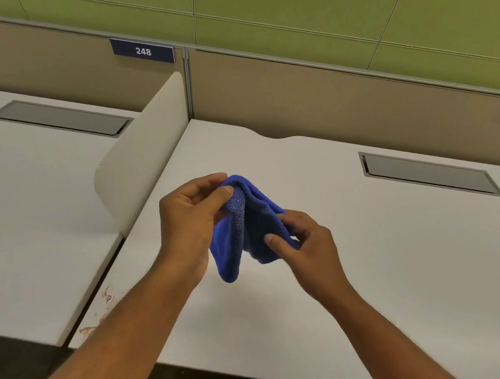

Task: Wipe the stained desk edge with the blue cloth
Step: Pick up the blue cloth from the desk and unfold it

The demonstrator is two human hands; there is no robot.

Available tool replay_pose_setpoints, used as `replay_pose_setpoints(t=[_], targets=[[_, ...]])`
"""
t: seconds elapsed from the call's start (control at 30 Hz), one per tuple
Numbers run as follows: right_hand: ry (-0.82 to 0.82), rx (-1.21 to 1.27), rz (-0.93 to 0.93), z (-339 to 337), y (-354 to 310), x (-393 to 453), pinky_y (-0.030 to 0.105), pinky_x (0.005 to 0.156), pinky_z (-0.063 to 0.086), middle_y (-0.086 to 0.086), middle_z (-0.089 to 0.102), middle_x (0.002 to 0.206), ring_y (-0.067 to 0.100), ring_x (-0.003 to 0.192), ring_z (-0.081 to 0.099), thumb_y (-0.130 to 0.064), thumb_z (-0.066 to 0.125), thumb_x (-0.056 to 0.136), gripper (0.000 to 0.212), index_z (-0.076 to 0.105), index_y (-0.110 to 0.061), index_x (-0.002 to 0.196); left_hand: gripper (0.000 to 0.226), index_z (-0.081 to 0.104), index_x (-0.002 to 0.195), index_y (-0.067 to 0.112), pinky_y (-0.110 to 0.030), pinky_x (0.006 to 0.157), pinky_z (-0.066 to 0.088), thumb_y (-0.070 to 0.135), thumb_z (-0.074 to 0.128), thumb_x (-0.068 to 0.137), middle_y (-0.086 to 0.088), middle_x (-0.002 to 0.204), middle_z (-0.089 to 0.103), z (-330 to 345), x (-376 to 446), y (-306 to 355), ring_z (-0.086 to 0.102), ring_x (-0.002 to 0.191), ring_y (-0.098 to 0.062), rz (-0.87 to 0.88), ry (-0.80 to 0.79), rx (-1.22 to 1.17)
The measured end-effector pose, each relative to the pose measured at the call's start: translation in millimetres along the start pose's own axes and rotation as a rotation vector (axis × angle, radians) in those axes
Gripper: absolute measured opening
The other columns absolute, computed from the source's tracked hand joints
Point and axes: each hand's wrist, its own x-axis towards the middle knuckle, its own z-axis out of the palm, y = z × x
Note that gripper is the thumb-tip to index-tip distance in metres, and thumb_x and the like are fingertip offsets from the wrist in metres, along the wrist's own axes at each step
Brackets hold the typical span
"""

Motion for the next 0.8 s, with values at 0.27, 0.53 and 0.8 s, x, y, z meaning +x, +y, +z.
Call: replay_pose_setpoints(t=[0.27,0.53,0.8], targets=[[-0.003,-0.149,-0.027,-58.3,-12.2,29.2,0.013,0.069,0.052,-0.009,0.079,0.085,0.006,0.079,0.073,-0.017,0.086,0.082,0.013,0.081,-0.029,0.081,0.011,0.084,0.094,0.012,-0.031,0.080,0.058,0.004,0.083,0.086,0.008,0.086,0.079,-42.7,50.1,48.1,0.075,0.080,-0.011,0.635,-0.393,0.893],[-0.415,-0.100,0.008,-79.7,-32.7,43.7,0.031,0.084,0.062,0.006,0.080,0.100,0.022,0.095,0.076,-0.014,0.084,0.086,0.014,0.082,-0.015,0.099,0.014,0.075,0.094,0.018,-0.027,0.078,0.064,0.005,0.069,0.098,-0.002,0.098,0.082,-48.5,73.7,85.7,0.077,0.091,-0.017,0.421,-0.584,0.738],[-0.242,-0.192,-0.036,-80.6,-33.7,67.9,0.020,0.064,0.057,0.001,0.079,0.075,0.012,0.065,0.072,-0.029,0.093,0.069,0.016,0.081,-0.021,0.077,0.006,0.075,0.096,0.008,-0.025,0.079,0.063,0.003,0.071,0.095,-0.008,0.090,0.080,-51.6,96.3,87.6,0.077,0.085,-0.021,0.322,-0.663,0.809]])
